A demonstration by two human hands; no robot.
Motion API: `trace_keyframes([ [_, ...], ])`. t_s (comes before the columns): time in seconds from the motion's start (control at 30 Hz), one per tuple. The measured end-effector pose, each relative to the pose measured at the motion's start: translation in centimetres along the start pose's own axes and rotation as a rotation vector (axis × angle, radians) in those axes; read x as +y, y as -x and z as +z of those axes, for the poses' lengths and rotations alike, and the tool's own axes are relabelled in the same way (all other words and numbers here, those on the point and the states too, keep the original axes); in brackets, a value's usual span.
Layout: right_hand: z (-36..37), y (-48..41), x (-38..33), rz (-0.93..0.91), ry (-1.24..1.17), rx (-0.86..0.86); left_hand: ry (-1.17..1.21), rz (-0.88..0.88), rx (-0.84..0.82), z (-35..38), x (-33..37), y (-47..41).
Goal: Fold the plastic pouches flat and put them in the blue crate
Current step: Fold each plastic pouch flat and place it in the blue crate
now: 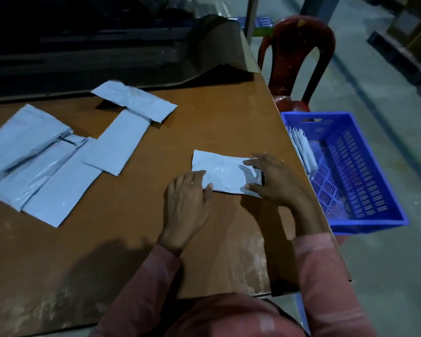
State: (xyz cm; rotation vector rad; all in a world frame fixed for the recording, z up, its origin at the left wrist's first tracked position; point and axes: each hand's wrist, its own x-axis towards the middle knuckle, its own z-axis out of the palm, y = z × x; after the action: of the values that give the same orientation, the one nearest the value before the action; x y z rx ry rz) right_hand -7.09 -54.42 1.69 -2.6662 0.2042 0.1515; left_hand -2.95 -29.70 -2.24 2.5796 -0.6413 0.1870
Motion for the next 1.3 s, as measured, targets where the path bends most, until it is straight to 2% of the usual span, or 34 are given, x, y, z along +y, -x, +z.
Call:
trace_keyframes([
  [0.13, 3.6, 1.7, -2.2, 0.042, -0.024, 0.295, 0.063, 0.092, -0.012, 0.5, 0.5, -1.9],
  [0.2, 5.5, 2.1, -3.6, 0.051, -0.018, 0.361, 0.064, 0.168, -0.057, 1.5, 0.2, -2.7],
  [0.27, 6.6, 2.0, -4.4, 0.046, -0.016, 0.395, 0.07, 0.165, -0.104, 2.6, -0.3, -3.1],
  [0.37, 7.7, 1.4, -4.6, 0.09, -0.021, 0.391, 0.028, 0.118, -0.15, 4.0, -0.6, -3.0],
  [0.6, 9.7, 0.5, -4.5, 0.156, 0.084, 0.397, -0.087, 0.143, -0.079, 5.4, -0.4, -2.4],
  [0.83, 10.2, 0.3, -4.4, 0.162, 0.2, 0.425, -0.144, 0.148, -0.103, 5.4, -0.5, -2.5],
  [1.3, 10.2, 0.1, -4.6, 0.178, 0.212, 0.409, -0.23, 0.144, -0.151, 5.0, -0.3, -2.7],
])
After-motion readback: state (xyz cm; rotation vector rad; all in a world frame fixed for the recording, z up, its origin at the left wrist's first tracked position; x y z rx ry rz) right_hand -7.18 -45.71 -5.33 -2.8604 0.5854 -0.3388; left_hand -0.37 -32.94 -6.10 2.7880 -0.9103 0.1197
